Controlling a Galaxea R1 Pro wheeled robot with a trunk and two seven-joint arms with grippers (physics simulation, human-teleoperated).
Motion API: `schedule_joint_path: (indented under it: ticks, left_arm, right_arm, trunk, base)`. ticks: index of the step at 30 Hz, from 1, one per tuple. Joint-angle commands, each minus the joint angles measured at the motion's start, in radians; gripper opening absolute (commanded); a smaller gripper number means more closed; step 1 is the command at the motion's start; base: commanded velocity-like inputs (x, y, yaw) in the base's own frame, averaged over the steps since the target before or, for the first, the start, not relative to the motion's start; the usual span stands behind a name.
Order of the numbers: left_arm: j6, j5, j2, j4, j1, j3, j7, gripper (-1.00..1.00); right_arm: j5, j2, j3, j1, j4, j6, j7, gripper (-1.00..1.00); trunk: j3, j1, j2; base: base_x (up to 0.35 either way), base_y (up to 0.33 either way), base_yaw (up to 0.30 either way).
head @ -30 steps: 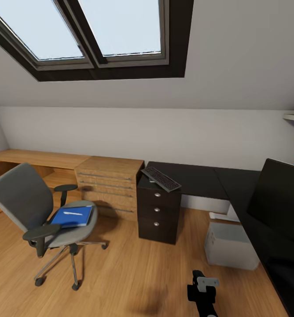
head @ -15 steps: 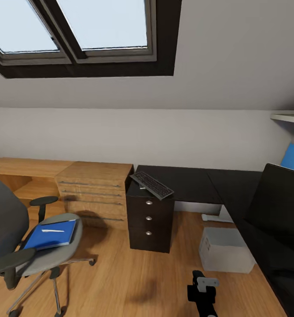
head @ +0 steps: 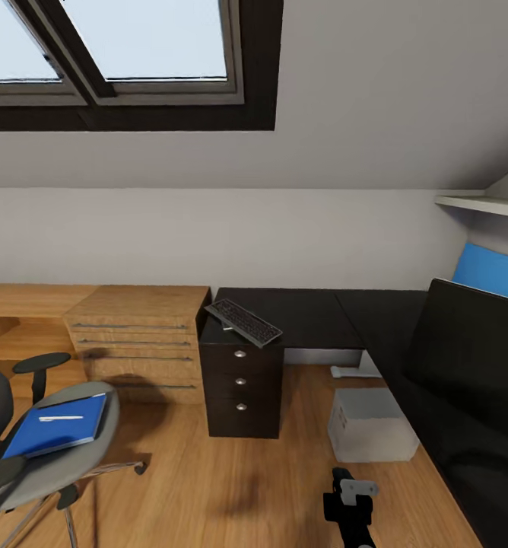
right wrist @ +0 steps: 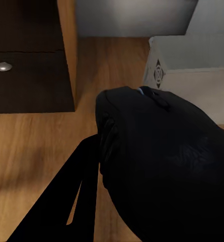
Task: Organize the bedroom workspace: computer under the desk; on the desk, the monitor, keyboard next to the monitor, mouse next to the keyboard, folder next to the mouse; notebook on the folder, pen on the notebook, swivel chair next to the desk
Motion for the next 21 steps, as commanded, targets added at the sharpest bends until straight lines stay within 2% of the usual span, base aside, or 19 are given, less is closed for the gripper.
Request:
schedule_joint_path:
  ticks: [1,9,21]
  left_arm:
    - [-0.003,0.008,0.000,0.000,-0.001,-0.008,0.004,1.00]
    - [-0.005,0.008,0.001,0.000,-0.001,-0.008,0.004,1.00]
    - [-0.006,0.007,0.000,0.000,-0.001,-0.008,0.004,1.00]
  right_arm:
    - [0.005,0.000,-0.001,-0.001,0.002,-0.004,-0.003,-1.00]
    - [0.005,0.000,-0.001,-0.001,0.003,-0.004,-0.003,-1.00]
    - [0.005,0.000,-0.001,-0.001,0.001,-0.006,-0.004,-1.00]
  trunk:
    - [-0.001,0.001,-0.001]
    - [-0.001,0.001,-0.001]
    - [-0.001,0.001,-0.001]
  base:
    - [0.263,0.113,-0.008]
    - [0.134,0.078,-0.002]
    - [0.013,0.010,0.000]
